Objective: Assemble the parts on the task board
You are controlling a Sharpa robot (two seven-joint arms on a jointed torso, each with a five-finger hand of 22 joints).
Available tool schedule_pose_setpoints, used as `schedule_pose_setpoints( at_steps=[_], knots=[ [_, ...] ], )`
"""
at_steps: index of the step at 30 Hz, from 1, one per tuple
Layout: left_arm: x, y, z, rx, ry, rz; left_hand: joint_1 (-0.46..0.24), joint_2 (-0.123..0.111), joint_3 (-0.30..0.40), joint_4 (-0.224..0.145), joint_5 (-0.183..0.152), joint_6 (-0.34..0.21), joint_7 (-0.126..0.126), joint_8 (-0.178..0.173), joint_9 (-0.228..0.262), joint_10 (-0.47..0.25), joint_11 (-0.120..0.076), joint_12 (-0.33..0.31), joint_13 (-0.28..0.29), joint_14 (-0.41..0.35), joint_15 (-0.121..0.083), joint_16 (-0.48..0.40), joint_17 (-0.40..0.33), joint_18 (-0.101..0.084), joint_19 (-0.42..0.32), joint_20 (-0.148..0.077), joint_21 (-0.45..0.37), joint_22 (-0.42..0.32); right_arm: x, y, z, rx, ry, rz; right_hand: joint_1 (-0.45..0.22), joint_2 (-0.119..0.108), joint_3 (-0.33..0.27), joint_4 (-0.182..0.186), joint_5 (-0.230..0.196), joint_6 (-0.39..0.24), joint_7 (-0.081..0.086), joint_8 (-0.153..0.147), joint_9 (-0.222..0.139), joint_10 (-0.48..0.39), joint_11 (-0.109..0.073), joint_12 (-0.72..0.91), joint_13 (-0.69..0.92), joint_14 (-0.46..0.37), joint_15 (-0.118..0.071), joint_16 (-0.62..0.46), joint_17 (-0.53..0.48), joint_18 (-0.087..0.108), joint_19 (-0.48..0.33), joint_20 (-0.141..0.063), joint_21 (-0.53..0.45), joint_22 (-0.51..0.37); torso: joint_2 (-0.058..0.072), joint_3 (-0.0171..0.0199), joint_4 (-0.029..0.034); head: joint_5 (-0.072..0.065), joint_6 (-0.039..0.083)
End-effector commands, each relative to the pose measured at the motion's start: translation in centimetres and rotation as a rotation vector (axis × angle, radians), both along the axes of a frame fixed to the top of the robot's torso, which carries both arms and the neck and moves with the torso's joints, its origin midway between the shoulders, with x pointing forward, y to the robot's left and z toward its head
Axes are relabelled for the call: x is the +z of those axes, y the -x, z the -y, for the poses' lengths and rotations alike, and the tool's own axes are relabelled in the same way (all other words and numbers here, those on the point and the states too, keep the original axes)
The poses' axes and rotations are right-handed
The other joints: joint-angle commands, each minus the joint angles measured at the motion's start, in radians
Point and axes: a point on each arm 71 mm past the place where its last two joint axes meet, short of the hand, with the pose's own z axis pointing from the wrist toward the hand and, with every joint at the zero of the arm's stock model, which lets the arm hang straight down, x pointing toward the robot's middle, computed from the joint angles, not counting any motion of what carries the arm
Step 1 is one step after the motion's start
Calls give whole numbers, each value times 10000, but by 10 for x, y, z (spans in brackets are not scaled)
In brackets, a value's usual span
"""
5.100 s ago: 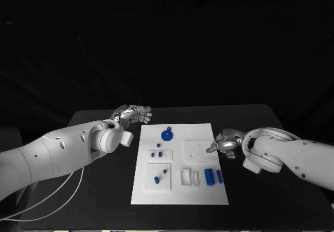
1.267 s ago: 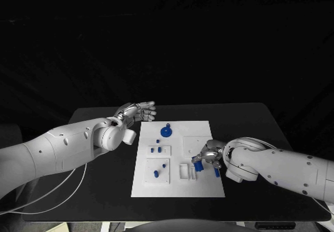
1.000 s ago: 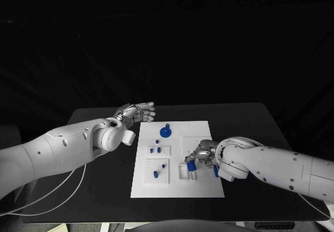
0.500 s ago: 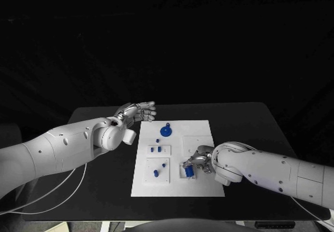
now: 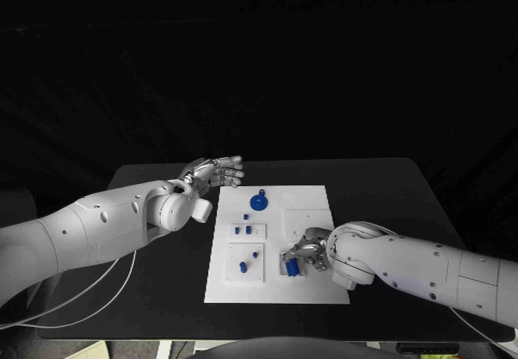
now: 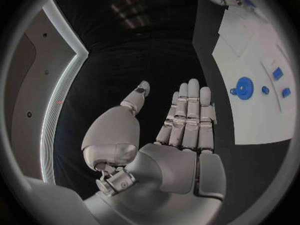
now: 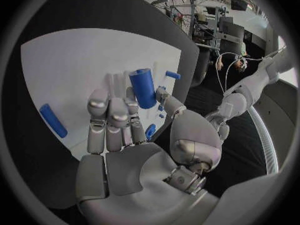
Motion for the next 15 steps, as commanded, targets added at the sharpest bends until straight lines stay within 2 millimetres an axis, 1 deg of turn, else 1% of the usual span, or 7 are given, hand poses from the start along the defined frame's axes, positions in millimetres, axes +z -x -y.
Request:
schedule_pose_setpoints(
  at_steps=[1,5,8,11,12,14,15],
  knots=[
    [1,0,2,-122,84,57,76,10,43,1,-20,-9,-37,36,-2,-16,-18,4,-6,10,62,-63,12,174,-22,64,-67,14,-2,2,-1,199,86,-203,-135,10,-71,15,-6,211,175,-44,-6,50,1,-50,21,-6,-46,28,-18,616,32,9,41,162,7,-4,5,9,-7],
    [1,0,1,-107,74,53,75,8,42,1,-20,-9,-37,36,-2,-17,-18,4,-6,10,62,-65,14,174,-22,65,-68,15,-5,4,-4,222,70,-238,-222,-48,-117,31,-25,199,181,-75,-27,35,7,-77,48,-15,-43,26,-23,616,14,5,43,159,11,-11,7,18,-25],
    [2,0,1,-106,74,55,74,5,42,2,-20,-10,-37,36,-3,-17,-18,4,-6,9,63,-68,16,173,-22,65,-68,15,-5,4,-4,213,69,-223,-371,-216,-208,68,-56,184,188,-98,-39,16,13,-100,68,-26,-39,22,-27,616,-1,4,44,156,4,-4,7,34,-34],
    [2,1,1,-117,86,68,74,5,42,2,-20,-10,-37,36,-3,-18,-18,4,-6,9,63,-68,16,173,-22,65,-69,16,-5,4,-4,233,63,-228,-390,-235,-216,78,-56,181,188,-101,-40,14,12,-104,73,-28,-39,21,-27,616,-2,1,44,155,2,-4,7,49,-54],
    [2,1,1,-110,91,89,74,5,42,2,-20,-10,-37,36,-3,-18,-18,4,-6,9,63,-68,16,173,-22,65,-69,16,-5,4,-4,218,65,-221,-731,-438,-483,156,-20,151,209,-120,-47,-5,31,-118,79,-38,-23,20,-27,591,-14,24,46,155,2,-4,7,49,-54],
    [2,0,1,-98,89,101,74,5,42,2,-20,-10,-37,36,-3,-18,-18,4,-6,9,63,-68,16,173,-22,65,-69,16,-5,4,-4,199,50,-191,-775,-403,-550,137,-55,138,196,-129,-48,-13,40,-124,87,-43,-27,21,-26,616,-21,12,48,155,-3,-3,-3,72,-60],
    [2,0,0,-97,87,99,74,3,41,1,-20,-10,-37,36,-3,-18,-17,4,-7,9,63,-69,17,173,-23,65,-69,16,-5,4,-4,192,44,-174,-875,-446,-652,135,-62,124,205,-136,-50,-22,38,-129,92,-47,-23,22,-24,615,-28,13,50,157,-4,-4,-4,78,-66]
  ],
)
